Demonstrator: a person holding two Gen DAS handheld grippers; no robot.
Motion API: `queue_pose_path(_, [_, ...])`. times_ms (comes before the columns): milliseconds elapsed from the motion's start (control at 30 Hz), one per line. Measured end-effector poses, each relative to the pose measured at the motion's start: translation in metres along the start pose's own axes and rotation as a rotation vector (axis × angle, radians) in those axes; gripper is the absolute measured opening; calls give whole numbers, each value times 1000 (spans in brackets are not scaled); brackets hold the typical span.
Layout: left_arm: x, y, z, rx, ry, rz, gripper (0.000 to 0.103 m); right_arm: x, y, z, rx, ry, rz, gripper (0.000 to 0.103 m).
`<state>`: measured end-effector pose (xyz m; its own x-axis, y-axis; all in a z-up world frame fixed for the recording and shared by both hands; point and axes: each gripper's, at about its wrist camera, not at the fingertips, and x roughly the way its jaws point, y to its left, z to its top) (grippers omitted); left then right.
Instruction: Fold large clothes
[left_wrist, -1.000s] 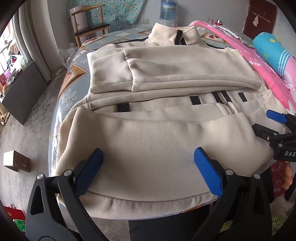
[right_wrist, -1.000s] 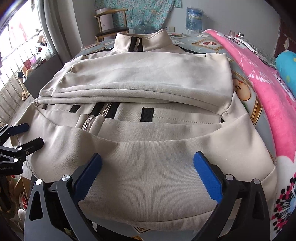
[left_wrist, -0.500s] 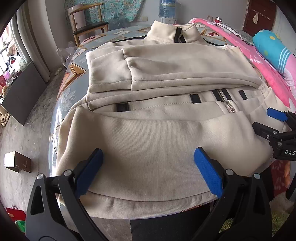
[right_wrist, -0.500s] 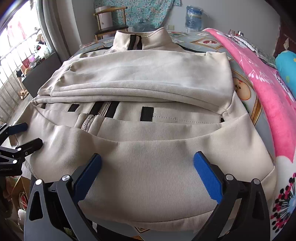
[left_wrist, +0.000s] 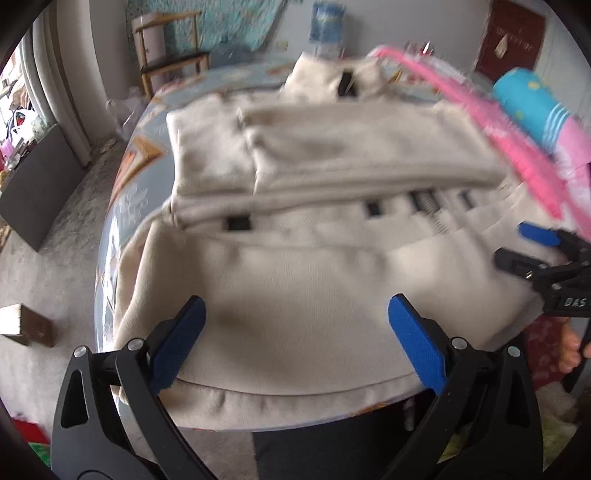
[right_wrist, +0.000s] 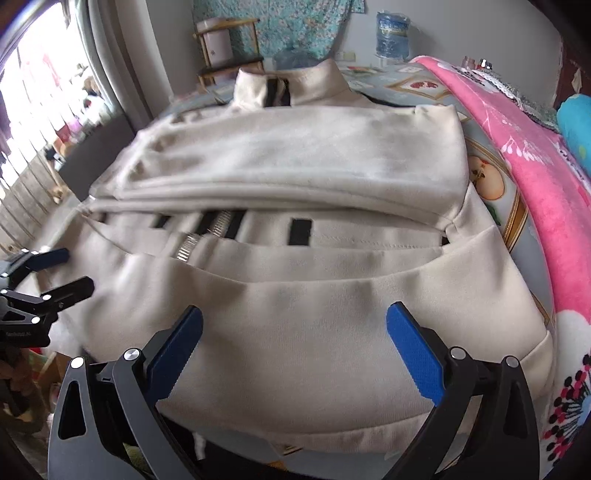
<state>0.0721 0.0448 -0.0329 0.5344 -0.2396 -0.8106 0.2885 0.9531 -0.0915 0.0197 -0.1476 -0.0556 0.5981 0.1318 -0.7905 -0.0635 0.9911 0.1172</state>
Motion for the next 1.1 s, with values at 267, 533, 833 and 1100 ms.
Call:
queue_pose_path(267, [-2, -12, -3, 50, -44, 2, 92, 4, 31, 9, -35, 27, 120, 94])
queue_pose_path(533, [9, -11, -10, 91, -29, 50, 61, 22, 56, 7, -100, 124, 102, 63])
queue_pose_path(833, [7, -16, -11, 168, -49, 41, 28, 19, 62, 10, -116, 148, 50, 12])
queue_pose_path(1100, [-15, -41, -4, 329, -175, 135, 2, -4, 64, 26, -106, 69, 33, 5])
